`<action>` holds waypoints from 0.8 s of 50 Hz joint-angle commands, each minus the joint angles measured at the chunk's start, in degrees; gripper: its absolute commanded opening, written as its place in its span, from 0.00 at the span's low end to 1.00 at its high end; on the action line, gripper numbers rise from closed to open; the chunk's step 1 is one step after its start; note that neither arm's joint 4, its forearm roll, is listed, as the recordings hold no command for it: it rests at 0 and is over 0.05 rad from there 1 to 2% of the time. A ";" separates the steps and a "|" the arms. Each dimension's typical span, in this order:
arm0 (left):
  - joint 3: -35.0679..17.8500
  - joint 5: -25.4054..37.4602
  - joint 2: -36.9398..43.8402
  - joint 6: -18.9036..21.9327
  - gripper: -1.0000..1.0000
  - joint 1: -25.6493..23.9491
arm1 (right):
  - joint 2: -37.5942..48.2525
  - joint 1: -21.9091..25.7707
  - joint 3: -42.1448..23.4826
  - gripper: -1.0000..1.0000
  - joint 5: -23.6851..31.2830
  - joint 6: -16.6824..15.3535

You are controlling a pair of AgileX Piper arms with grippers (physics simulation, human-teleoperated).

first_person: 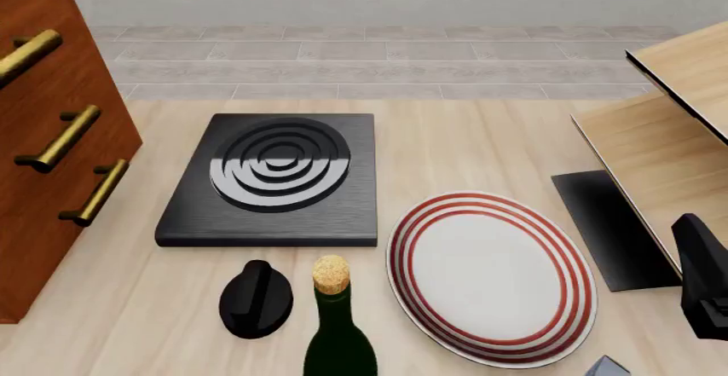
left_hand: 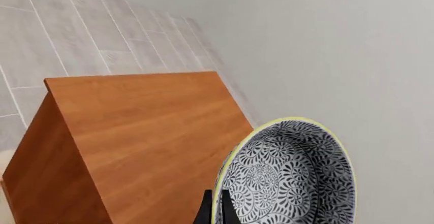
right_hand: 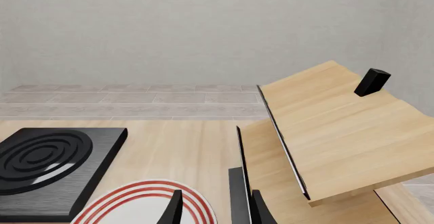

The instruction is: Put the bowl on the top of the cabinet.

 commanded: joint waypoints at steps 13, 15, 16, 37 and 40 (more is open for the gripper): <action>-3.86 0.48 4.30 -1.83 0.00 3.75 | -0.01 0.00 0.00 1.00 0.00 0.01; -4.03 0.60 4.64 -1.71 0.00 3.94 | 0.00 0.01 0.00 1.00 0.00 -0.01; -4.14 0.70 4.79 -1.54 0.00 3.98 | 0.02 0.00 0.00 1.00 0.00 -0.01; -4.58 1.96 6.42 1.30 0.00 4.39 | 0.01 -0.01 0.00 1.00 0.00 0.00; -4.69 1.78 6.82 1.35 0.00 4.58 | 0.00 -0.01 0.00 1.00 0.00 0.00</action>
